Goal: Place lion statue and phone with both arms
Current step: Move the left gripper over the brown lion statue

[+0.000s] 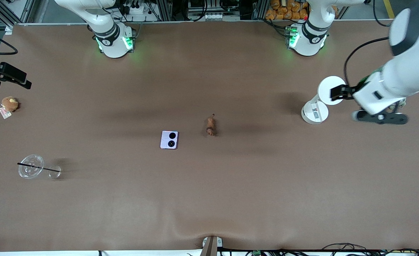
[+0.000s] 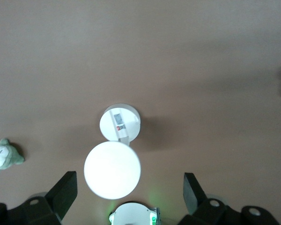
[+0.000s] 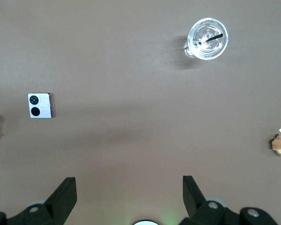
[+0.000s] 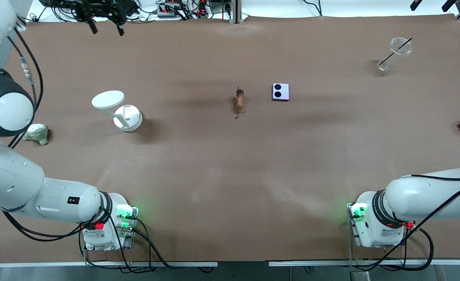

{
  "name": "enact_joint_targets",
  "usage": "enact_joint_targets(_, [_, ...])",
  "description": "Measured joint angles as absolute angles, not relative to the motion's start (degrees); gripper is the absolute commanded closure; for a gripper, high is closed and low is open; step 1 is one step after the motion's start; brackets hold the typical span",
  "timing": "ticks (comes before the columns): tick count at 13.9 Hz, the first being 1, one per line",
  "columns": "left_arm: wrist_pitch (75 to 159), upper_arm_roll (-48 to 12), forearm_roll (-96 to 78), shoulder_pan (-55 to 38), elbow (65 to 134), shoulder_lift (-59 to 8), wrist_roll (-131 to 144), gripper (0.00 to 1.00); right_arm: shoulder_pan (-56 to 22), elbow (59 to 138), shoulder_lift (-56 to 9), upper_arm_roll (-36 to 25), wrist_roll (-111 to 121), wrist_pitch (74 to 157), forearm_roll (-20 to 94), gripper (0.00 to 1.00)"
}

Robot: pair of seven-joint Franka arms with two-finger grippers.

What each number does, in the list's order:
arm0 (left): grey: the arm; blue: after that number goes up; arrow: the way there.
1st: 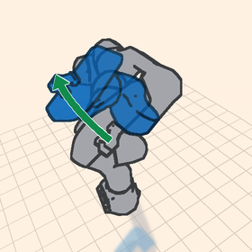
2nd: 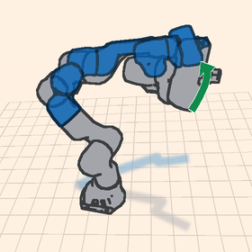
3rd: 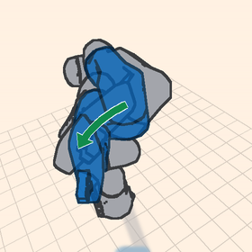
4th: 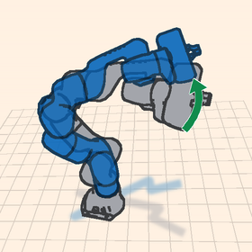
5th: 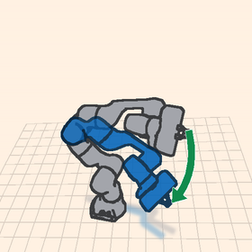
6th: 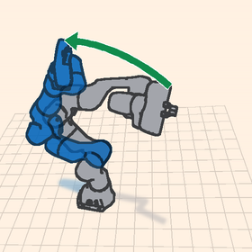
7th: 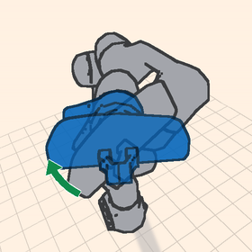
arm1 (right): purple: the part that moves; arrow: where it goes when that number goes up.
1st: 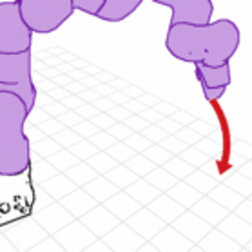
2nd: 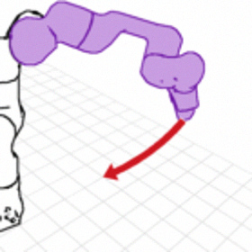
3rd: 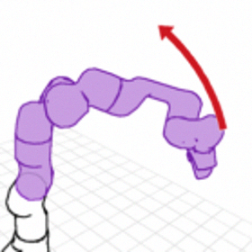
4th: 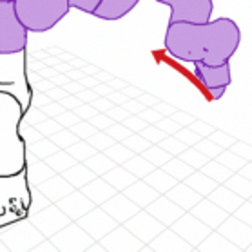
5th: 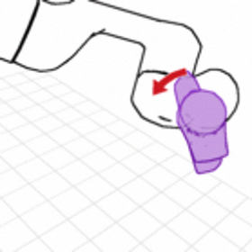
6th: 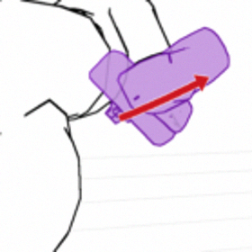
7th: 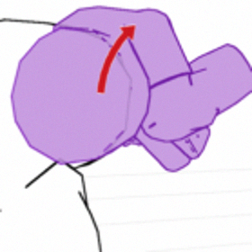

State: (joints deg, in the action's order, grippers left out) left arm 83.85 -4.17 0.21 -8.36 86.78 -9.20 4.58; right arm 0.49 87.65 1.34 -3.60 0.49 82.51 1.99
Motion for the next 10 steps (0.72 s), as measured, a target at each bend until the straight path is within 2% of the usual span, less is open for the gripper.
enact_joint_targets(5, [89.47, -4.28, 0.1, -14.39, 86.09, -13.83, 10.28, 0.0, 0.47, 87.67, 1.34, -3.6, 0.49, 82.51, 1.99, 0.0])
enact_joint_targets(10, [94.04, -4.43, -0.06, -23.24, 82.3, -20.25, 21.76, 0.0, 0.44, 87.68, 1.32, -3.59, 0.49, 82.69, 1.99, 0.0])
